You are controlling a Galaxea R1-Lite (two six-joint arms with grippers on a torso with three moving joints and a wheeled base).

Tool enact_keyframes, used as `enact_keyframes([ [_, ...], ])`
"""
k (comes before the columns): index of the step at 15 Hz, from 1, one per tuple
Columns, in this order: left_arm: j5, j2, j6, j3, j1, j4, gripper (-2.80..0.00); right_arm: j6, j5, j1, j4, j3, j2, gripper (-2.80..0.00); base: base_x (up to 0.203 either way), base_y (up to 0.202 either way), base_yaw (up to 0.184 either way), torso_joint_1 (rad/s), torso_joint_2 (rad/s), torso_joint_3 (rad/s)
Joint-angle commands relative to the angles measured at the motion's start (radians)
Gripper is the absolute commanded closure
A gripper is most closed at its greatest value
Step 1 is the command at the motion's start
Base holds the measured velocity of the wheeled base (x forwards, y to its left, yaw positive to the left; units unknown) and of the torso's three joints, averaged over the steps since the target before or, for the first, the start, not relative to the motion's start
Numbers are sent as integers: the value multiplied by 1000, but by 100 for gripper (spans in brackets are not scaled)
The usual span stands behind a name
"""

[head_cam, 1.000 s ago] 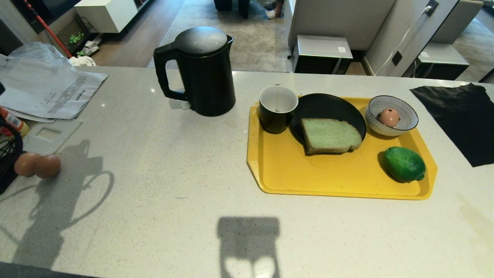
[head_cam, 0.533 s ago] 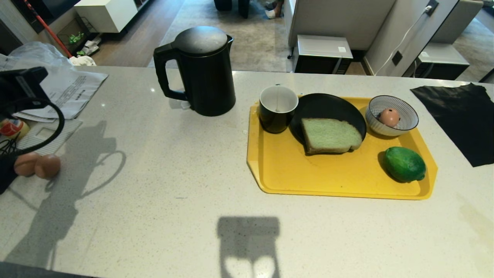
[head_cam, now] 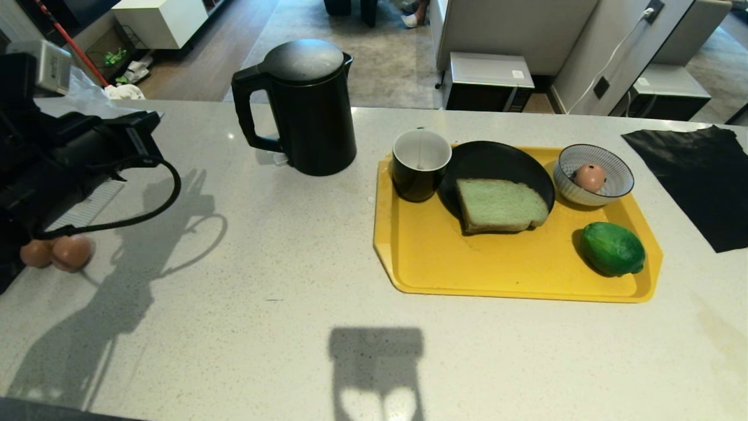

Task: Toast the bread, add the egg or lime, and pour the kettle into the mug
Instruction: Pick up the kettle

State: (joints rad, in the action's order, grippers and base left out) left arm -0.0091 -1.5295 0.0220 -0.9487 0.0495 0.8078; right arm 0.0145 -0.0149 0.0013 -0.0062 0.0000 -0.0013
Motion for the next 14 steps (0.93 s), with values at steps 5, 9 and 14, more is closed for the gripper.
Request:
enact_keyframes([
  [5, 8, -92, 4, -56, 88, 8, -280, -1, 0, 0, 0, 0, 1, 0, 0, 0, 0, 0, 0, 0],
  [9, 52, -166, 28, -154, 146, 8, -280, -1, 0, 0, 0, 0, 1, 0, 0, 0, 0, 0, 0, 0],
  [14, 89, -214, 32, -186, 197, 7, -280, 0, 0, 0, -1, 0, 1, 0, 0, 0, 0, 0, 0, 0],
])
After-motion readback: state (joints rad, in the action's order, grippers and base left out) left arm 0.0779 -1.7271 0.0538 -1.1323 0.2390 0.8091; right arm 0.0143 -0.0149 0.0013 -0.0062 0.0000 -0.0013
